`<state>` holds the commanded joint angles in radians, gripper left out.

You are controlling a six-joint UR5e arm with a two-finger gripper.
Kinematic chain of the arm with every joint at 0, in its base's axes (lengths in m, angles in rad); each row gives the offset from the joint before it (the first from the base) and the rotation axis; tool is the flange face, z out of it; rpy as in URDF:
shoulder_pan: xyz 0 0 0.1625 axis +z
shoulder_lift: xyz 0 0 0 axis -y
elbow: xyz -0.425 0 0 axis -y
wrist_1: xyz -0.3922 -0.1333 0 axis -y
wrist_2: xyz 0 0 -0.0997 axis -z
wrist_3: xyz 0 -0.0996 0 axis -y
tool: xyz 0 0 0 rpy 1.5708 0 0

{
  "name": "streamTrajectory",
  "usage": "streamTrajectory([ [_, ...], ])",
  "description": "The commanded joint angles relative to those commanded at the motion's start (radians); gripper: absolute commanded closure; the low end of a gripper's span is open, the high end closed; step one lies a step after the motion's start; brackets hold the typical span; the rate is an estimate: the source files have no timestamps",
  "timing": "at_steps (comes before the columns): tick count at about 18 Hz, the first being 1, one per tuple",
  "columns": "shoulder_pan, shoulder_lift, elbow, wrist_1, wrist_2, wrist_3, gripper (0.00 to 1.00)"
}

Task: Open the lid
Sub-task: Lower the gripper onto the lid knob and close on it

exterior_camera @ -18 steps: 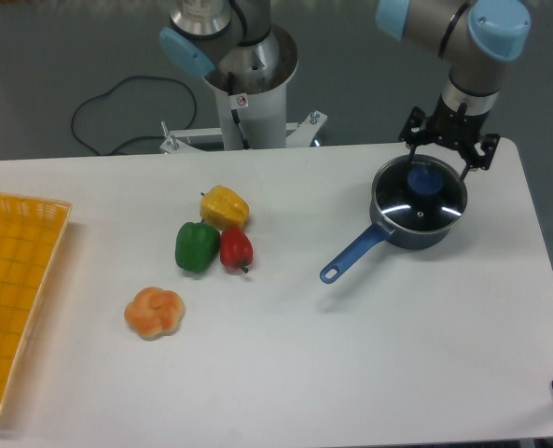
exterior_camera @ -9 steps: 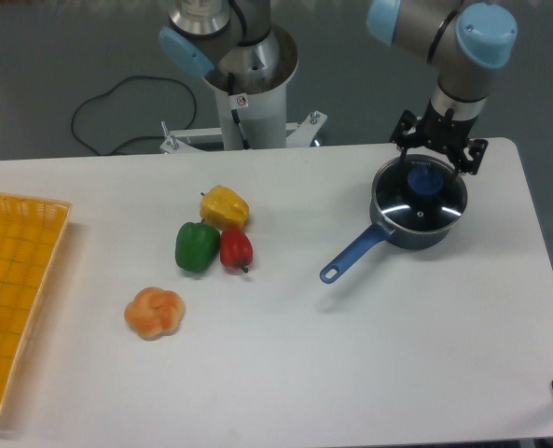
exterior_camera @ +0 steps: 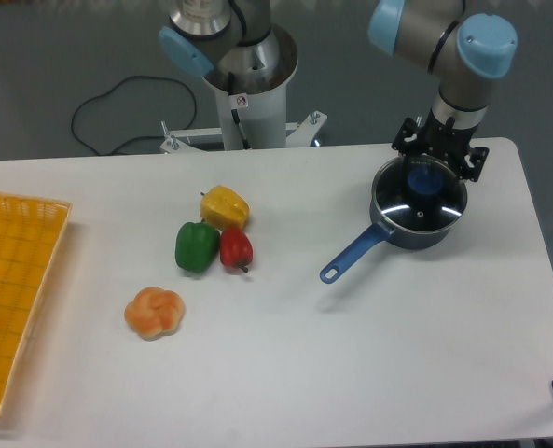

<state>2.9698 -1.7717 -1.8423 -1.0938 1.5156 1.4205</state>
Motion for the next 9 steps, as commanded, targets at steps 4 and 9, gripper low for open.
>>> streamTrajectory([
  [4,-0.002,-0.009,0.000,0.002,-0.002,0.000,0.00],
  [9,0.000,-0.011,-0.003,0.002,-0.002,0.003,0.01],
])
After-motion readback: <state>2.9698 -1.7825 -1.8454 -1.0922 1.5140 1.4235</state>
